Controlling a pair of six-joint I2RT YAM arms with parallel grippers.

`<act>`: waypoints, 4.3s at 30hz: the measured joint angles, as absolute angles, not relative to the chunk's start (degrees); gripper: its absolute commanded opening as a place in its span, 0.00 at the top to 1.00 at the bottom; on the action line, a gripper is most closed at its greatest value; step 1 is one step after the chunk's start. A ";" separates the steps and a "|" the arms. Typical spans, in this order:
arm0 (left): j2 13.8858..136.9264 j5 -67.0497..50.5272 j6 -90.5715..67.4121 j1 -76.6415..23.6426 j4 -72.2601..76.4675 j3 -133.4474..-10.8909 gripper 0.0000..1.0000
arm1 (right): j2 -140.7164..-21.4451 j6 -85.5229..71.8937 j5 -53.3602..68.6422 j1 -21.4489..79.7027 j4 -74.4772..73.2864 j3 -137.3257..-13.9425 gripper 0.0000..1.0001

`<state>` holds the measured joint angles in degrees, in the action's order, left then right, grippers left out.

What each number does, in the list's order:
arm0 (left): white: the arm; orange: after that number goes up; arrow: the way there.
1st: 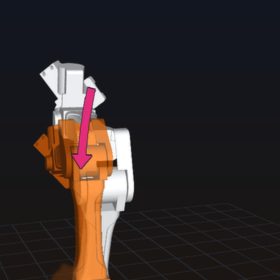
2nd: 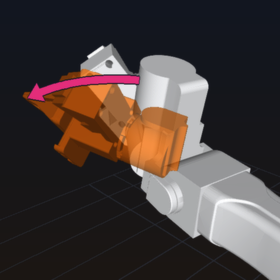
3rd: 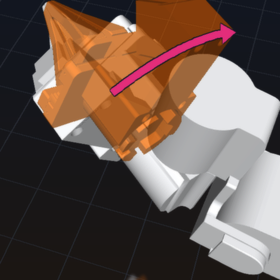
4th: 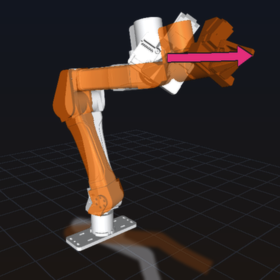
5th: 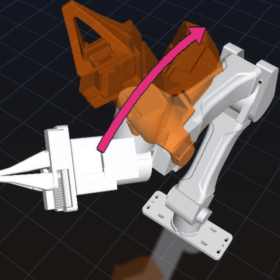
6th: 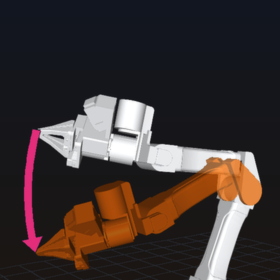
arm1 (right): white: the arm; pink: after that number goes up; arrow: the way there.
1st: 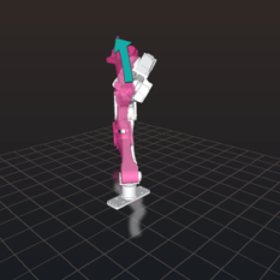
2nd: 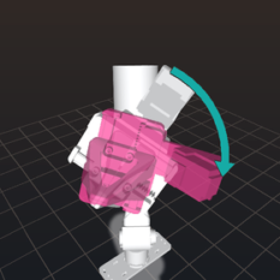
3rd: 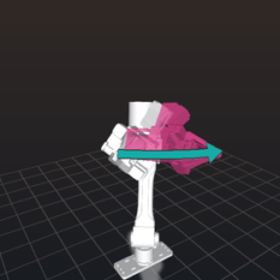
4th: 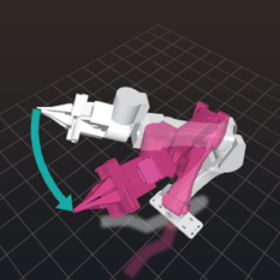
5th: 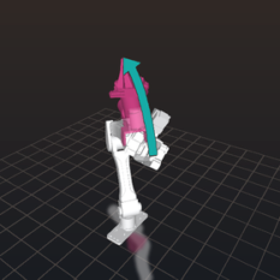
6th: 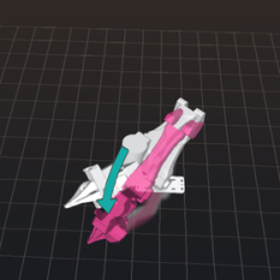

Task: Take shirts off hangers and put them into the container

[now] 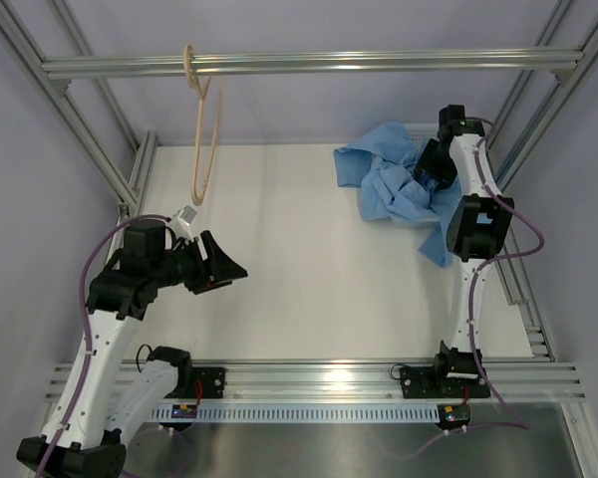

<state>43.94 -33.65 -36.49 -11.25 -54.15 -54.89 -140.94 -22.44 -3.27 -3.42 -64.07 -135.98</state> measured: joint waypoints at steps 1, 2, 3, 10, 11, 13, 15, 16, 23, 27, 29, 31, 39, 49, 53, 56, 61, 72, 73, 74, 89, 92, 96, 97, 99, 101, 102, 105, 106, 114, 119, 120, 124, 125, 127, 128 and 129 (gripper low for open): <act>44.01 -34.39 -37.06 -11.25 -53.04 -54.52 0.38 | -139.98 -22.28 -3.01 -3.44 -63.94 -136.35 0.33; 44.01 -34.98 -37.65 -11.27 -51.88 -54.06 0.38 | -138.78 -22.17 -2.63 -3.44 -63.59 -136.70 0.32; 43.99 -35.55 -38.17 -11.27 -50.92 -53.71 0.38 | -137.62 -22.13 -2.31 -3.44 -63.11 -136.70 0.31; 43.86 -37.43 -40.12 -11.42 -47.51 -53.41 0.38 | -123.13 -23.00 -0.40 -3.40 -59.70 -127.59 0.30; 43.86 -37.50 -40.16 -11.42 -47.37 -53.41 0.38 | -120.18 -23.29 -0.40 -3.38 -58.87 -124.81 0.30; 43.83 -37.54 -40.25 -11.42 -46.89 -53.34 0.37 | -113.08 -23.81 -0.71 -3.29 -57.54 -117.71 0.28; 43.81 -37.56 -40.38 -11.46 -46.61 -53.19 0.37 | -105.34 -24.93 -1.08 -3.09 -56.64 -109.95 0.25; 43.79 -37.58 -40.38 -11.49 -46.65 -53.06 0.37 | -101.69 -25.69 -1.13 -3.01 -56.58 -106.56 0.23; 41.95 -37.87 -40.29 -11.62 -46.65 -51.88 0.37 | -76.23 -35.62 4.49 -7.73 -47.77 -76.88 0.10; 40.73 -38.79 -40.18 -11.70 -46.87 -50.70 0.36 | -71.20 -42.30 10.81 -16.01 -42.98 -62.70 0.01; 40.25 -39.11 -40.05 -11.75 -46.89 -50.46 0.36 | -71.68 -44.10 13.26 -17.82 -41.67 -59.02 0.00; 39.79 -39.38 -39.94 -11.75 -46.87 -50.30 0.36 | -72.23 -45.06 15.18 -18.94 -40.47 -57.06 0.01; 39.35 -40.01 -39.88 -11.75 -46.87 -50.24 0.36 | -70.54 -49.82 17.85 -20.80 -33.21 -51.07 0.00; 39.38 -40.16 -39.86 -11.75 -47.13 -50.24 0.35 | -59.94 -71.83 20.78 -21.08 -4.08 -25.21 0.01; 39.38 -40.16 -39.40 -11.75 -47.62 -50.24 0.35 | -58.78 -77.19 18.70 -21.12 10.09 -20.21 0.01; 39.40 -40.18 -39.05 -11.75 -48.42 -50.24 0.35 | -64.27 -80.42 18.46 -21.12 22.20 -18.59 0.01; 39.48 -40.18 -38.81 -11.75 -49.76 -50.24 0.35 | -71.46 -83.59 16.21 -21.12 32.14 -16.40 0.00; 39.42 -40.14 -38.52 -11.75 -51.46 -50.57 0.35 | -66.43 -79.48 8.27 -21.12 25.67 -20.47 0.01; 39.42 -40.14 -38.46 -11.75 -51.51 -50.57 0.35 | -65.36 -78.41 7.18 -21.12 23.40 -21.58 0.01; 39.42 -40.14 -38.41 -11.75 -51.57 -50.57 0.35 | -64.51 -77.36 6.11 -21.12 20.99 -22.72 0.01; 39.40 -40.14 -37.76 -11.75 -52.34 -50.57 0.35 | -71.92 -61.65 -0.95 -21.45 0.36 -41.93 0.75; 39.07 -40.14 -37.76 -11.75 -52.51 -50.57 0.35 | -75.68 -58.17 -0.69 -21.50 -1.67 -46.26 1.00; 38.50 -40.14 -37.78 -11.75 -52.66 -50.57 0.35 | -79.94 -52.23 1.76 -21.54 -3.16 -51.88 1.00; 38.28 -40.14 -37.80 -11.75 -52.66 -50.54 0.35 | -82.00 -50.74 2.96 -21.54 -3.11 -54.65 1.00; 37.95 -40.12 -37.82 -11.75 -52.64 -50.50 0.35 | -84.55 -48.36 5.76 -21.54 -3.16 -58.41 1.00; 37.63 -40.14 -38.09 -11.75 -52.47 -50.24 0.35 | -87.11 -46.54 8.27 -21.52 -3.18 -62.30 1.00; 37.50 -40.12 -38.22 -11.75 -52.38 -50.02 0.35 | -88.20 -45.71 9.37 -21.41 -3.29 -64.18 1.00; 37.39 -40.10 -38.92 -11.75 -51.90 -49.58 0.35 | -87.79 -44.10 11.22 -21.21 -3.77 -65.54 0.62; 37.21 -40.10 -39.09 -11.75 -51.64 -49.36 0.35 | -86.63 -43.79 11.18 -21.12 -4.62 -65.21 0.35; 37.12 -40.18 -39.72 -11.75 -50.15 -49.21 0.35 | -76.53 -44.62 13.32 -28.27 -17.28 -63.13 0.01; 37.34 -40.40 -39.81 -11.75 -48.71 -49.21 0.35 | -85.25 -44.18 18.11 -30.00 -22.57 -61.69 0.01; 37.36 -40.49 -39.90 -11.75 -48.29 -49.21 0.34 | -85.60 -44.38 19.62 -30.00 -22.44 -60.23 0.01; 37.30 -40.80 -40.45 -11.75 -46.46 -49.10 0.34 | -83.59 -48.60 27.66 -30.04 -16.38 -50.13 0.01; 37.26 -40.84 -40.53 -11.75 -46.33 -49.08 0.34 | -82.89 -50.41 28.80 -30.06 -14.66 -47.97 0.01; 37.15 -40.99 -40.56 -11.75 -46.00 -48.95 0.34 | -80.58 -54.15 30.96 -30.06 -9.32 -42.76 0.01; 37.08 -41.06 -40.56 -11.75 -45.67 -48.66 0.34 | -79.20 -56.25 31.16 -30.04 -6.74 -40.42 0.01; 36.97 -41.10 -40.58 -11.75 -45.34 -48.21 0.34 | -77.58 -58.08 31.11 -30.04 -3.84 -38.17 0.00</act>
